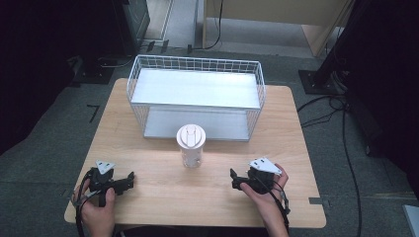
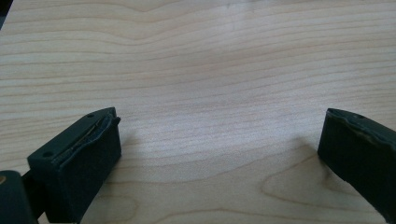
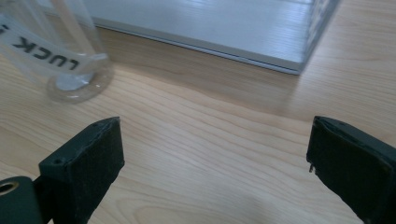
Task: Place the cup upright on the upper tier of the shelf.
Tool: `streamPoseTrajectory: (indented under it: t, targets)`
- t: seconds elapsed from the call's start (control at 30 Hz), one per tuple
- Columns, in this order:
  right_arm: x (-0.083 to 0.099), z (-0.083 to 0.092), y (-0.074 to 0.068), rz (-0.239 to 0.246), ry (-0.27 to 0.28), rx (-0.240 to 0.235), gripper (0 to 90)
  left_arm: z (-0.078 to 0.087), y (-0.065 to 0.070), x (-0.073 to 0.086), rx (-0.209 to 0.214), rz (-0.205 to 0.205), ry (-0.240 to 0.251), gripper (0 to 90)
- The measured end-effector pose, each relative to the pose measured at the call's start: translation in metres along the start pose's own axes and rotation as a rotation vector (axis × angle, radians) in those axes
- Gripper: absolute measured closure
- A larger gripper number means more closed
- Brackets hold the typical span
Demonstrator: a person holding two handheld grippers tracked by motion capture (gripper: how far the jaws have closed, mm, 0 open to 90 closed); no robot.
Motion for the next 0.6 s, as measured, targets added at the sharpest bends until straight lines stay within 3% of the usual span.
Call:
streamPoseTrajectory:
  t: [0.27,0.33,0.6]
  targets:
    - [-0.012,-0.012,-0.029,0.013,0.019,-0.056,4.0,0.0,0.0,0.0,0.0,-0.001,-0.001,0.0]
    - [-0.017,-0.017,-0.042,0.018,0.028,-0.077,4.1,0.0,0.0,0.0,0.001,-0.002,-0.001,0.0]
    - [-0.029,-0.028,-0.067,0.042,0.05,-0.112,4.7,0.0,0.0,0.0,0.0,-0.001,-0.001,0.0]
Point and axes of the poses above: each handheld gripper's, and its own axes: z roughly backward along the jaws, x roughly out of its underside, y roughly to its right, the point moved 9 cm from there along -z, roughly forward along the jaws, and after that the axes turned 6 degrees about z, right-handed, at the moved point
